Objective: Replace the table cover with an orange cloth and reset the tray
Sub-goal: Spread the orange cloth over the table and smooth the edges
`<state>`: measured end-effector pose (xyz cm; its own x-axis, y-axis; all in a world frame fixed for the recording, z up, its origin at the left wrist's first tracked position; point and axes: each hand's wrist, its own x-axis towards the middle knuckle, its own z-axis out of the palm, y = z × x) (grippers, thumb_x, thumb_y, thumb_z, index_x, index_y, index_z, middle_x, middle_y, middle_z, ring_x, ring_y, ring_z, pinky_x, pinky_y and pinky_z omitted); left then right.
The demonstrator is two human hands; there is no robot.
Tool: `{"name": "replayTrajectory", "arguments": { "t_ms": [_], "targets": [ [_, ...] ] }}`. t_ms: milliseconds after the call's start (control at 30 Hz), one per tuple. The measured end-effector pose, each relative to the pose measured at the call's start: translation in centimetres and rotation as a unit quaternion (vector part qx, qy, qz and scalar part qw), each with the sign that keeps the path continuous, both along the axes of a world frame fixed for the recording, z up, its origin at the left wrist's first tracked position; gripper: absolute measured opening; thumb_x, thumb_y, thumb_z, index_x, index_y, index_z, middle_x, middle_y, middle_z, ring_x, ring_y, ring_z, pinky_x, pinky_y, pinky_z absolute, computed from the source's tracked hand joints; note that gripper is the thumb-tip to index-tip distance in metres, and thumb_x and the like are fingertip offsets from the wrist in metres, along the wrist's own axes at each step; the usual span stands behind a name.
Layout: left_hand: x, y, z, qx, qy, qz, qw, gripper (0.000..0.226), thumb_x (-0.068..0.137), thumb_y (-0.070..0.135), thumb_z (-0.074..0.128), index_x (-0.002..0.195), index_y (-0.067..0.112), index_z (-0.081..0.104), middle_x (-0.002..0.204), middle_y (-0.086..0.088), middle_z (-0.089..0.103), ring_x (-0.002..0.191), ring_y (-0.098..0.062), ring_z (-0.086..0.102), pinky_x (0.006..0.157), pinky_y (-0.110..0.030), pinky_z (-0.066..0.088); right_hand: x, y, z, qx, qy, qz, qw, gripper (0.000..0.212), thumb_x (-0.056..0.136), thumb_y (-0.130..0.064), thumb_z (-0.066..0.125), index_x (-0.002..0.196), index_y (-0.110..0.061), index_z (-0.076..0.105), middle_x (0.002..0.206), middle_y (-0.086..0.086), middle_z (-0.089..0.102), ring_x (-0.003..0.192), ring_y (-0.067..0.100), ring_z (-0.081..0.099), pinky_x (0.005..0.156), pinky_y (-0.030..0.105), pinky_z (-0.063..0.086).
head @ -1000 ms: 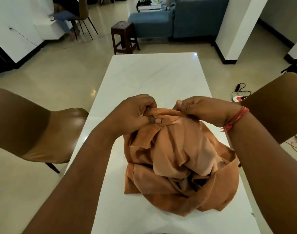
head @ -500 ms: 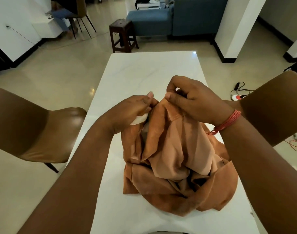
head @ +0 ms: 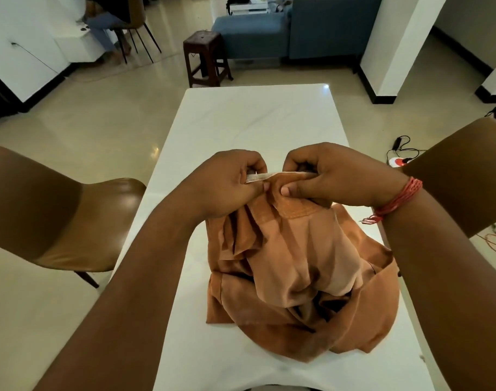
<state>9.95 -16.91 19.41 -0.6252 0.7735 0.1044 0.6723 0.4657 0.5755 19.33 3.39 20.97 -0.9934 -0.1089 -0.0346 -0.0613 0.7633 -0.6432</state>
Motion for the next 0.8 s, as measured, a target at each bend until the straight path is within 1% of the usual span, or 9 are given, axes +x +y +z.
{"name": "replayTrajectory", "arguments": {
  "t_ms": [133,267,333,400,467,567,667,733,800],
  "targets": [
    [-0.6,-0.2,-0.3,0.036,0.098,0.042,0.994,0.009,0.092,0.034,0.058,0.093,0.029,0.066,0.090,0.008,0.057,0.084,-0.015,0.056,0.075,-0.037,0.049,0.1,0.7,-0.1,0.018,-0.005,0.019,1.000,0.038,0.084,-0.060,0.060,0.091,-0.023,0.063,0.085,-0.005,0.063,0.076,0.011,0.060,0.066,0.033,0.053],
    [-2.1,-2.4,-0.5,0.078,0.201,0.129,0.968,0.013,0.084,0.016,0.053,0.093,0.020,0.061,0.091,0.001,0.053,0.079,-0.022,0.054,0.067,-0.040,0.048,1.1,3.0,-0.1,-0.046,-0.032,-0.017,0.998,0.064,0.077,-0.083,0.047,0.086,-0.022,0.065,0.079,0.004,0.063,0.066,0.016,0.063,0.057,0.032,0.055],
    [-3.4,-4.2,-0.6,0.081,0.240,0.205,0.945,0.018,0.083,0.010,0.050,0.096,0.016,0.061,0.095,-0.005,0.053,0.079,-0.026,0.053,0.064,-0.038,0.046,1.6,4.5,0.3,-0.047,-0.021,-0.040,0.998,0.061,0.075,-0.079,0.057,0.087,-0.020,0.067,0.079,0.005,0.065,0.068,0.021,0.066,0.057,0.037,0.059],
    [-4.8,-5.9,-0.5,0.088,0.265,0.298,0.913,0.020,0.086,0.007,0.048,0.100,0.011,0.061,0.102,-0.013,0.054,0.084,-0.029,0.055,0.067,-0.034,0.041,2.1,5.3,1.2,-0.049,-0.018,-0.049,0.997,0.047,0.076,-0.062,0.069,0.094,-0.019,0.069,0.084,0.004,0.068,0.073,0.021,0.069,0.057,0.038,0.061],
    [-5.8,-7.0,-0.1,0.109,0.259,0.389,0.877,0.023,0.089,0.006,0.044,0.105,0.008,0.061,0.111,-0.018,0.055,0.094,-0.033,0.054,0.072,-0.030,0.036,2.2,5.5,2.0,-0.034,-0.009,-0.049,0.998,0.041,0.071,-0.053,0.072,0.097,-0.021,0.069,0.086,-0.001,0.069,0.078,0.015,0.069,0.059,0.033,0.062],
    [-7.9,-8.8,-0.1,0.145,0.230,0.484,0.832,0.027,0.088,0.009,0.041,0.108,0.008,0.059,0.118,-0.019,0.056,0.104,-0.033,0.052,0.074,-0.029,0.032,2.1,5.2,2.9,-0.001,0.005,-0.051,0.999,0.038,0.069,-0.052,0.074,0.096,-0.025,0.069,0.082,-0.006,0.067,0.075,0.008,0.065,0.060,0.023,0.055],
    [-10.4,-11.6,-1.2,0.177,0.161,0.530,0.814,0.028,0.084,0.014,0.041,0.105,0.009,0.059,0.114,-0.019,0.060,0.104,-0.032,0.055,0.078,-0.030,0.037,2.6,6.4,3.0,0.054,-0.083,-0.059,0.993,0.029,0.075,-0.045,0.077,0.096,-0.026,0.070,0.085,-0.005,0.069,0.078,0.011,0.066,0.068,0.027,0.055],
    [-10.7,-12.5,-1.8,0.170,0.113,0.544,0.814,0.029,0.082,0.015,0.043,0.105,0.010,0.060,0.112,-0.019,0.062,0.104,-0.034,0.057,0.082,-0.035,0.042,2.9,6.9,2.9,0.124,-0.084,-0.096,0.984,0.015,0.081,-0.036,0.076,0.089,-0.025,0.069,0.083,-0.004,0.068,0.078,0.015,0.064,0.068,0.030,0.052],
    [-9.7,-11.0,-2.3,0.109,0.089,0.501,0.854,0.026,0.087,0.017,0.051,0.109,0.009,0.062,0.112,-0.019,0.063,0.105,-0.034,0.057,0.086,-0.037,0.042,2.4,5.9,2.6,0.135,0.065,-0.163,0.975,0.010,0.085,-0.024,0.070,0.082,-0.017,0.065,0.077,0.001,0.062,0.077,0.019,0.060,0.065,0.032,0.048]
  ]
}}
